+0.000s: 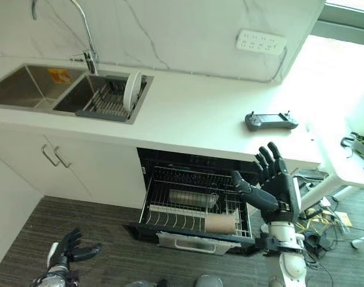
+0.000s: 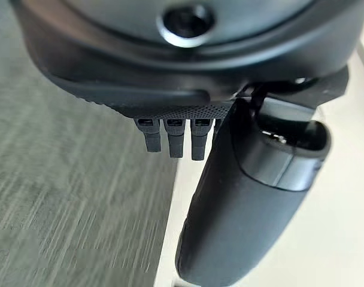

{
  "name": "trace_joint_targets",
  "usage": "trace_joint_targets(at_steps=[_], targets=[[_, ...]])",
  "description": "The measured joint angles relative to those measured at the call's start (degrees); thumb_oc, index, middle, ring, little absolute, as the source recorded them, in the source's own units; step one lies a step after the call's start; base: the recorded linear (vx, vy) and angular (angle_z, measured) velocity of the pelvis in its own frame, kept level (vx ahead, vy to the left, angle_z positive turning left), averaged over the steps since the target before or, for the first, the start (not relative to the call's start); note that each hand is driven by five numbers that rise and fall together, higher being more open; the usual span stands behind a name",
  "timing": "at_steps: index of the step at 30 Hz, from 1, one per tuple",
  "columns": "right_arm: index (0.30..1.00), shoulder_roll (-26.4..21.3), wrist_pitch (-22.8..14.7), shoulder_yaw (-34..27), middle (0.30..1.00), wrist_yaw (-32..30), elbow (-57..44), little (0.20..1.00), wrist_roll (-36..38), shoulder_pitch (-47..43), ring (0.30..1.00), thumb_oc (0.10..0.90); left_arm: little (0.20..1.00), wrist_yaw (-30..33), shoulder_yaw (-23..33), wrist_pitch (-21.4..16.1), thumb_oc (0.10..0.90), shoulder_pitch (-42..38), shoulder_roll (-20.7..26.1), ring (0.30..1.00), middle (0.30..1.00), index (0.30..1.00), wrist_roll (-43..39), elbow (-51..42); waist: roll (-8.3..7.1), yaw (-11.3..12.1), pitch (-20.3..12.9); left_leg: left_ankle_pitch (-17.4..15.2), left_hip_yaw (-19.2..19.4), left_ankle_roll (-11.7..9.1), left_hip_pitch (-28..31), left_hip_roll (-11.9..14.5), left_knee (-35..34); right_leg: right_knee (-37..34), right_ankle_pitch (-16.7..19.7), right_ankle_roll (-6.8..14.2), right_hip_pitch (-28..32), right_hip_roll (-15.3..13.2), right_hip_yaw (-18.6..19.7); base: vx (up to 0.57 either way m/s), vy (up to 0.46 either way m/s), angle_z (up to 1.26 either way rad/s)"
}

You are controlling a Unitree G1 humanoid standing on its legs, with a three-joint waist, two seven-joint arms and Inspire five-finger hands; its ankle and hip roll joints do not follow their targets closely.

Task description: Place the dishes in the dishwasher.

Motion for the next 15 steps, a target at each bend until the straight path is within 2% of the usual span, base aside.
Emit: trace_joint_targets(at_steps=[2, 3, 4, 5, 6, 7, 8, 9, 10, 11, 12, 13, 14, 15], targets=[[0.900, -1.14, -0.68, -0.03, 0.900, 1.64, 0.44, 0.900, 0.19, -0.34, 0.900, 0.800, 0.900, 1.38, 1.74, -3.21, 0.800, -0.20, -0.02, 0.900, 0.900, 0.900, -2.02, 0.34, 0.27, 0.30, 0.15, 1.27, 0.24, -0.37, -0.01, -1.31, -1.65, 0.39, -1.87, -1.42, -0.06, 2.11, -1.83, 0.07, -0.092, 0.05], [0.900, -1.22, -1.38, -0.04, 0.900, 2.62, 1.57, 0.900, 0.19, -0.68, 0.900, 0.800, 0.900, 1.91, 2.42, -4.28, 0.800, -0.62, -0.03, 0.900, 0.900, 0.900, -2.06, 1.15, 0.53, 0.41, 0.27, 1.53, 0.15, -2.18, 0.01, -2.03, -2.57, -1.45, -2.10, -2.70, 0.24, 2.88, -2.94, 0.16, -0.122, 0.20], [0.900, -1.23, -1.76, -0.01, 0.900, 3.25, 2.79, 0.900, 0.44, -0.58, 0.900, 0.800, 0.900, 2.34, 2.54, -5.10, 0.800, -1.57, -0.20, 0.900, 0.900, 0.900, -2.12, 2.91, 1.13, 0.15, 0.35, 1.16, -0.28, -5.91, -0.05, -2.42, -3.47, -5.11, -1.51, -5.62, 1.35, 3.77, -1.54, 0.20, -0.110, 0.20], [0.900, -1.03, -1.76, 0.05, 0.900, 3.38, 3.14, 0.900, 0.84, -0.47, 0.900, 0.800, 0.900, 2.37, 2.58, -5.19, 0.800, -2.02, -0.15, 0.900, 0.900, 0.900, -2.18, 3.32, 0.84, 0.02, 0.41, -0.93, -0.19, -9.04, 0.06, -2.76, -3.47, -6.42, -1.53, -6.19, 1.89, 3.56, -0.50, 0.12, -0.077, 0.32], [0.900, 0.64, -2.00, 0.56, 0.900, 4.20, 4.27, 0.900, 2.26, -0.49, 0.900, 0.800, 0.900, 2.33, 3.19, -5.61, 0.800, -2.52, 0.94, 0.900, 0.900, 0.900, -2.74, 3.87, -2.99, 0.01, 0.95, -5.70, 0.26, -2.65, -2.48, -3.48, 9.21, -11.01, -0.30, -5.23, 3.30, -1.81, 2.19, 0.12, -0.067, -0.09], [0.900, -0.89, -2.08, 0.57, 0.900, 4.70, 5.00, 0.900, 2.45, -0.62, 0.900, 0.800, 0.900, 1.99, 3.43, -5.55, 0.800, -1.60, -0.59, 0.900, 0.900, 0.900, -4.14, 3.98, 1.88, 1.29, 1.41, -11.86, -6.34, -5.53, -2.12, 4.27, 13.92, -4.10, -3.10, -3.06, 0.69, 0.63, 1.34, -0.01, -0.072, -0.18], [0.900, -0.85, -1.77, 0.90, 0.900, 4.97, 5.43, 0.900, 2.40, -0.30, 0.900, 0.800, 0.900, 1.78, 3.28, -4.91, 0.800, -1.84, -1.45, 0.900, 0.900, 0.900, -4.29, 5.24, 0.05, 1.50, 2.17, -9.81, -6.81, -5.45, -0.12, 0.69, 10.91, -1.40, -4.45, -2.79, -0.80, -1.11, 2.88, -0.04, -0.033, -0.12], [0.900, -0.78, -2.14, 1.64, 0.900, 4.82, 5.70, 0.900, 2.43, -0.03, 0.900, 0.800, 0.900, 1.19, 2.10, -4.66, 0.800, -1.18, -2.22, 0.900, 0.900, 0.900, -4.31, 6.52, -1.17, 1.12, 3.30, -5.22, -6.68, -9.39, 2.14, -1.25, 6.90, -0.91, -6.36, -5.93, -0.86, -0.15, 2.81, -0.06, 0.040, 0.17], [0.900, -0.95, -2.13, 2.00, 0.900, 4.53, 6.38, 0.900, 2.37, -1.46, 0.900, 0.800, 0.900, -1.17, 0.54, -3.62, 0.800, -2.15, -2.53, 0.900, 0.900, 0.900, -4.30, 8.47, -3.37, 1.57, 5.69, 0.84, -6.82, -14.97, -2.95, -2.22, 16.67, -2.67, -6.84, -13.71, 0.36, 1.28, 2.79, 0.08, 0.184, 0.50], [0.900, -1.76, -2.11, 1.90, 0.900, 4.01, 6.56, 0.900, 2.39, -2.25, 0.900, 0.800, 0.900, -3.38, -1.29, -1.56, 0.800, -3.43, -3.39, 0.900, 0.900, 0.900, -4.34, 11.60, -3.75, 0.76, 6.44, 1.55, -6.17, -14.17, -7.40, -2.09, 24.11, -5.97, -1.84, -13.20, 2.43, 1.38, 4.13, 0.10, 0.248, 0.26], [0.900, -1.87, -1.87, 2.00, 0.900, 3.10, 6.70, 0.900, 2.37, -3.33, 0.900, 0.800, 0.900, -5.50, -3.26, 0.65, 0.800, -3.14, -4.85, 0.900, 0.900, 0.900, -4.25, 15.03, -3.25, 1.20, 6.69, -1.36, -6.59, -10.60, -8.29, 1.02, 22.06, -5.64, -2.49, -11.45, 2.21, 1.13, 4.64, 0.13, 0.430, -0.35], [0.900, -1.84, -1.09, 3.34, 0.900, 2.90, 5.66, 0.900, 2.06, -7.25, 0.900, 0.800, 0.900, -8.27, -4.40, 3.50, 0.800, -2.88, -7.72, 0.900, 0.900, 0.900, -4.32, 22.16, -3.24, 1.40, 6.72, -1.70, -8.79, -10.30, -6.73, 4.98, 10.86, -6.24, -2.33, -11.41, 1.15, -0.53, 5.95, 0.13, 0.517, -0.68], [0.900, -2.48, -1.25, 3.15, 0.900, 1.94, 2.96, 0.900, 1.55, -7.81, 0.900, 0.800, 0.900, -9.63, -3.83, 5.23, 0.800, -3.28, -9.08, 0.900, 0.900, 0.900, -4.62, 25.47, -3.05, 0.49, 6.89, -0.53, -12.94, -11.99, -5.86, 7.23, 2.83, -8.07, -1.15, -9.65, 0.83, -1.47, 7.13, 0.13, 0.625, -0.54], [0.900, -2.81, -1.07, 2.63, 0.900, 1.19, 2.68, 0.900, 1.06, -8.46, 0.900, 0.800, 0.900, -9.72, -3.80, 5.22, 0.800, -4.08, -9.09, 0.900, 0.900, 0.900, -4.74, 27.82, -2.05, -0.17, 6.52, 0.23, -15.42, -12.55, -5.50, 8.75, 0.11, -8.92, -0.05, -7.98, 0.75, -1.47, 7.81, 0.10, 0.480, 0.02]])
